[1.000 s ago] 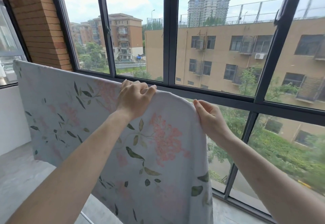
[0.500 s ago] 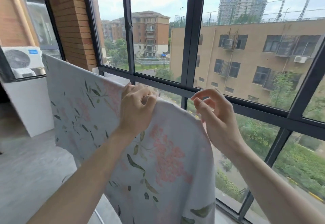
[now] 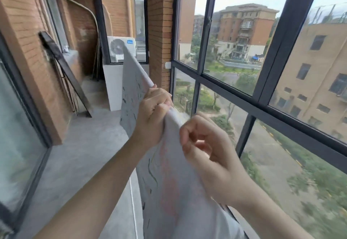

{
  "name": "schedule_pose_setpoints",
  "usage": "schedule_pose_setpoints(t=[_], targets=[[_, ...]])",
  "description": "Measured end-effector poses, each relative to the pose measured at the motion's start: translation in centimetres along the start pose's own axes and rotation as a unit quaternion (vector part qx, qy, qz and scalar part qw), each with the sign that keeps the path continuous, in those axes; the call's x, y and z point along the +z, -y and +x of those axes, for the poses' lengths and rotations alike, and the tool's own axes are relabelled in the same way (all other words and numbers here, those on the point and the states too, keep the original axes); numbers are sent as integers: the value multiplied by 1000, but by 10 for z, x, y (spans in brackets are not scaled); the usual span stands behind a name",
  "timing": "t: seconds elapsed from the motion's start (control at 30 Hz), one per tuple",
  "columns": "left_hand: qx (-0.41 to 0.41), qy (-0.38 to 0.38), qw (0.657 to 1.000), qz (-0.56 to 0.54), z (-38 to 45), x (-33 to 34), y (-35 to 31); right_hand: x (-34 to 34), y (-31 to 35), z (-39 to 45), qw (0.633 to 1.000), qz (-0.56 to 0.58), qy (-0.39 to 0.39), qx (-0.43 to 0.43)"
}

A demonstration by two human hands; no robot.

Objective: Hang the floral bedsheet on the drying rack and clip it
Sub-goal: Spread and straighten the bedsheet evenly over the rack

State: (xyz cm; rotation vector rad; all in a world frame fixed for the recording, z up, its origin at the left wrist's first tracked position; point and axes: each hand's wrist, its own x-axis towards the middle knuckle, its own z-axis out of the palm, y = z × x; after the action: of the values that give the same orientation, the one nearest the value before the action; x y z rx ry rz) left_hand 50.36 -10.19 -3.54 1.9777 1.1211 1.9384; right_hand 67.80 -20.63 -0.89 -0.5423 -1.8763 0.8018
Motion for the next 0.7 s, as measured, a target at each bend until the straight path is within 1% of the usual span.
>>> schedule_pose_setpoints(t=[0.17,0.27,0.4,0.5,0.6,0.7], targets=[[-27,13,1000,-9,1,-6,-2,5,-7,2,999,40,-8,-3],[-44,15,999,-16,0,-9,-4,6,-11,0,998,55,-10,-19],[-41,24,999,-13,1,-12,-7,8,-16,-5,998,49,-5,-45],[-53,43,998,-16,-3,-12,-12,5,-21,-9,996,66,3,-63],[-81,66,994,-19,-1,-16,-18,2,-31,-11,993,82,16,-80],[-101,101,990,-3,3,-23,-30,-7,-45,-11,988,89,77,-96]])
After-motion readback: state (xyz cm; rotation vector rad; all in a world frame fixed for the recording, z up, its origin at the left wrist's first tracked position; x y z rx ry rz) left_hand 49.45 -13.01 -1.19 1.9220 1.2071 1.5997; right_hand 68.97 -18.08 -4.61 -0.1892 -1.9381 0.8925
